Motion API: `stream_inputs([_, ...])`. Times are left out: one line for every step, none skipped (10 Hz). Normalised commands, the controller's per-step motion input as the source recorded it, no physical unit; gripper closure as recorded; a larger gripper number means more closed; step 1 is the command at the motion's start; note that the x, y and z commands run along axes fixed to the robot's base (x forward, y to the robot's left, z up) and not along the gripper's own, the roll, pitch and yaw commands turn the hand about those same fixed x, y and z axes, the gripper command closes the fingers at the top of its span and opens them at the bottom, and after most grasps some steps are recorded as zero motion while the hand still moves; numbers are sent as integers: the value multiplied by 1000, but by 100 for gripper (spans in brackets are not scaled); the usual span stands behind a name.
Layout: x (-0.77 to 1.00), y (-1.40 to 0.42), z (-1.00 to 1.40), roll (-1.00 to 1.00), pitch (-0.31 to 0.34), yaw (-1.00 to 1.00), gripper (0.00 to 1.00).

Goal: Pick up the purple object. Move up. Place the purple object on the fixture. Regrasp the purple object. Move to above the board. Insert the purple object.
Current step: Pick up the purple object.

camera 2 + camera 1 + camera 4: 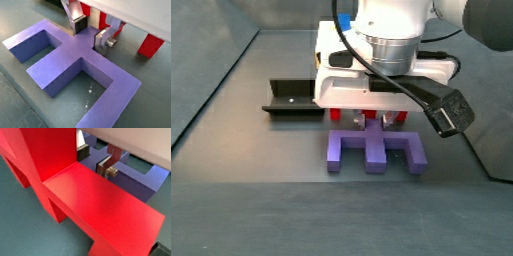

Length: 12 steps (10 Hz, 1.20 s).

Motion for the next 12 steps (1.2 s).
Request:
stream_inputs([0, 0, 0, 0, 0, 0, 100])
stream_inputs([0, 0, 0, 0, 0, 0, 100])
stream_inputs([0, 0, 0, 0, 0, 0, 100])
stream_inputs([0, 0, 0, 0, 0, 0, 100])
stream_inputs([0, 0, 0, 0, 0, 0, 100])
stream_inputs([0, 0, 0, 0, 0, 0, 100])
stream_inputs([0, 0, 0, 0, 0, 0, 100])
stream_inputs([0, 0, 0, 0, 0, 0, 100])
stream_inputs([0, 0, 0, 0, 0, 0, 100])
stream_inputs([0, 0, 0, 0, 0, 0, 100])
stream_inputs([0, 0, 0, 0, 0, 0, 100])
stream_inputs([0, 0, 0, 0, 0, 0, 100])
